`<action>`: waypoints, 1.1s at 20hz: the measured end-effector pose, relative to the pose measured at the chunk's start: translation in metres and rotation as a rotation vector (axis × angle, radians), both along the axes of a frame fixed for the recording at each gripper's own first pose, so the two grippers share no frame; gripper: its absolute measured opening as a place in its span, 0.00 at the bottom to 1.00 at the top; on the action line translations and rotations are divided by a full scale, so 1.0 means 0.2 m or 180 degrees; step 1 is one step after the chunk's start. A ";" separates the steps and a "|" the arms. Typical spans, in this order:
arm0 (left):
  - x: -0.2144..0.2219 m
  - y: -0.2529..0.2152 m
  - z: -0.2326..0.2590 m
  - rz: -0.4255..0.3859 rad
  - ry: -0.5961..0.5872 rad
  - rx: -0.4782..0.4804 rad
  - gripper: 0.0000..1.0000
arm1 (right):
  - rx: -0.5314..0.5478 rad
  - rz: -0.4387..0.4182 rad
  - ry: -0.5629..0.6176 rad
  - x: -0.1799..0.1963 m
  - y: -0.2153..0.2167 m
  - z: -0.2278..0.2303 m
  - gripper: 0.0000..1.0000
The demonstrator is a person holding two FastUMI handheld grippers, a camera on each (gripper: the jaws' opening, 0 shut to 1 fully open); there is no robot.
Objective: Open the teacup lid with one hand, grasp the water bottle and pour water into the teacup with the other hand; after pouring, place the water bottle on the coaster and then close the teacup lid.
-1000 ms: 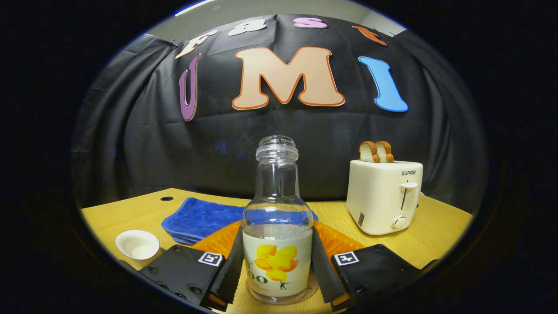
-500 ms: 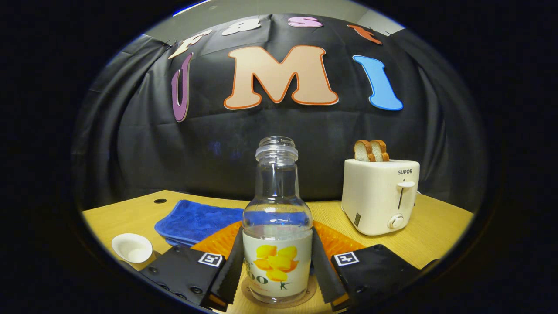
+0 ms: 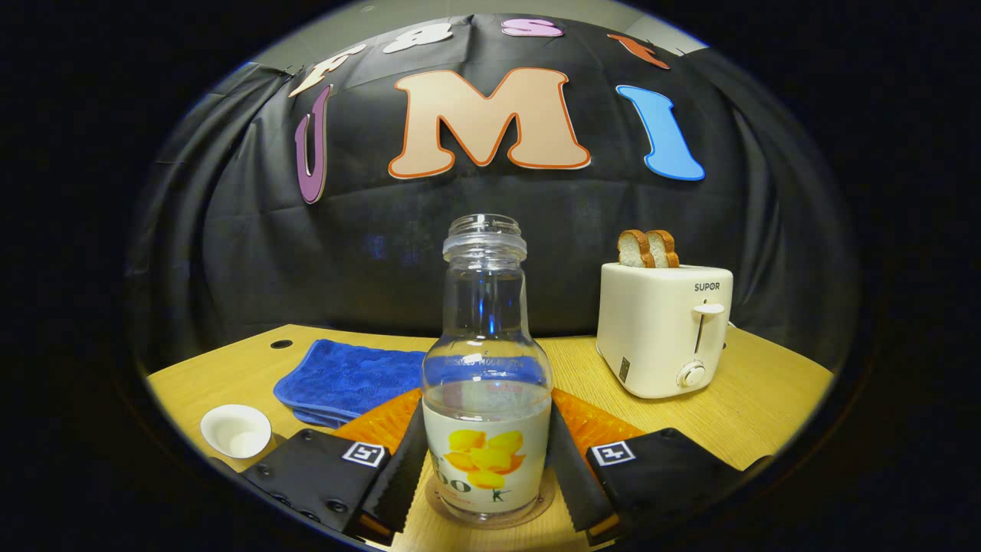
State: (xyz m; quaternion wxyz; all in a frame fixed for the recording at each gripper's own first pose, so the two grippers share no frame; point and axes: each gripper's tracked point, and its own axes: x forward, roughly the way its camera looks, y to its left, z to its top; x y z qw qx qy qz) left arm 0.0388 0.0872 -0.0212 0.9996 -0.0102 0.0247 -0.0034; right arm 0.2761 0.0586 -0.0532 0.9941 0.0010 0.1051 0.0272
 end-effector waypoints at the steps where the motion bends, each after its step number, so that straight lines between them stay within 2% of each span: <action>1: 0.00 0.00 0.00 0.0001 0.0001 0.0000 0.23 | -0.0019 0.0003 0.0006 0.00 0.00 0.00 0.82; 9: 0.00 0.01 0.00 0.0012 0.0003 0.0001 0.23 | -0.0058 0.0037 0.0106 -0.05 0.01 -0.02 0.79; 10: 0.00 0.01 0.00 0.0015 0.0002 0.0000 0.23 | -0.0064 0.0036 0.0091 -0.05 0.01 -0.02 0.83; 11: 0.00 0.01 0.00 0.0016 0.0003 0.0002 0.23 | -0.0066 0.0024 0.0077 -0.06 0.00 -0.01 0.84; 12: 0.00 0.01 0.00 0.0019 0.0003 0.0000 0.23 | -0.0063 0.0028 0.0078 -0.07 0.00 -0.01 0.79; 22: 0.03 -0.02 0.00 -0.0002 0.0003 -0.0003 0.23 | -0.0063 0.0067 0.0152 -0.16 -0.01 -0.02 0.79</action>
